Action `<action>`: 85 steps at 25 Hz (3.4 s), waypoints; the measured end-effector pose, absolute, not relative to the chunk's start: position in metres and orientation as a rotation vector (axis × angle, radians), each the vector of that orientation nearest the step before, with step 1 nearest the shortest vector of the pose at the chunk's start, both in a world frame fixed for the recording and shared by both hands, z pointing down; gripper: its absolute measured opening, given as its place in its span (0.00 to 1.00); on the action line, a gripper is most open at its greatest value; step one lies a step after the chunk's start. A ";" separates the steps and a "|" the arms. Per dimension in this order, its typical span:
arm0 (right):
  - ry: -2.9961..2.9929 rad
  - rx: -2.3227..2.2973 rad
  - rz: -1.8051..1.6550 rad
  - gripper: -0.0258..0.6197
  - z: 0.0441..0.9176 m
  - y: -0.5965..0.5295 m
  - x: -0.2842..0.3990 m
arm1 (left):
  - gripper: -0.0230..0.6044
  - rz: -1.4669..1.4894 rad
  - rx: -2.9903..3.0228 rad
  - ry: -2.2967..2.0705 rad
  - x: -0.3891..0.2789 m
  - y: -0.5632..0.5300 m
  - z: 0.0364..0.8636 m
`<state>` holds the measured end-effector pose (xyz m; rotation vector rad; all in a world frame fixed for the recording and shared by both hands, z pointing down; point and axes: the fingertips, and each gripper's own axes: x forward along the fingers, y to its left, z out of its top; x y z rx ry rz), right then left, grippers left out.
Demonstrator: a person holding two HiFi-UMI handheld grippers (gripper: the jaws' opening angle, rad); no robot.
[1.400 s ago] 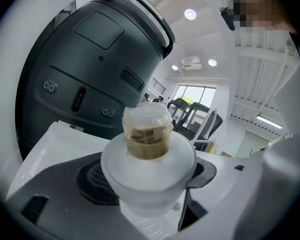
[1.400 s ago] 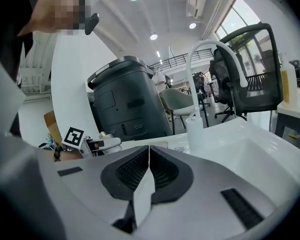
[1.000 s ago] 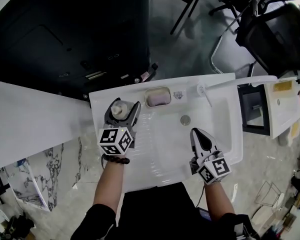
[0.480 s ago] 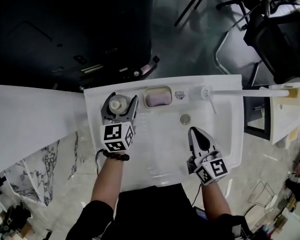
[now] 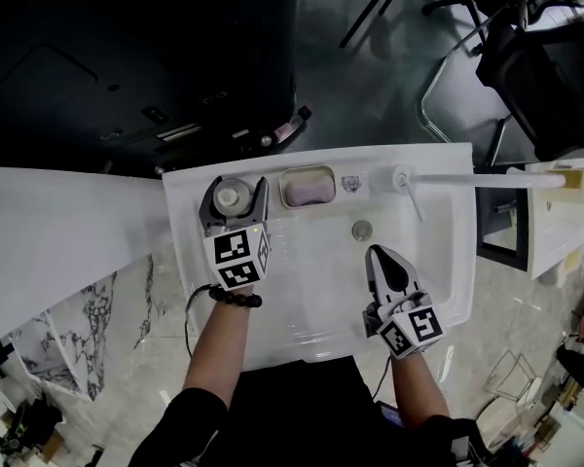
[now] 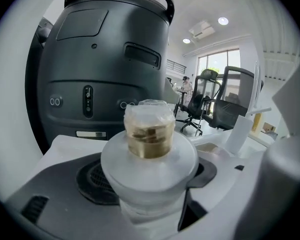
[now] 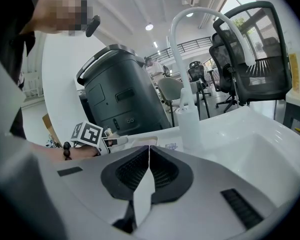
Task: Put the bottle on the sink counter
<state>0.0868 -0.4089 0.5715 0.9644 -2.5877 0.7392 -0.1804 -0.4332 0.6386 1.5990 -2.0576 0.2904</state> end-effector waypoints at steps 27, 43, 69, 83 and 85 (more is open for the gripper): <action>-2.587 1.011 0.745 0.09 0.564 -0.385 0.089 | 0.67 0.300 1.728 -1.956 -0.168 -0.438 0.641; -2.698 1.125 0.620 0.09 0.513 -0.363 0.084 | 0.70 0.072 1.890 -1.752 -0.153 -0.381 0.596; -2.849 1.149 0.394 0.09 0.442 -0.358 0.078 | 0.15 -0.029 2.207 -1.904 -0.131 -0.311 0.467; -2.920 1.050 0.397 0.09 0.435 -0.368 0.122 | 0.15 -0.022 2.177 -1.971 -0.087 -0.301 0.454; -2.933 1.037 0.397 0.09 0.433 -0.368 0.125 | 0.15 -0.017 2.173 -1.987 -0.083 -0.298 0.452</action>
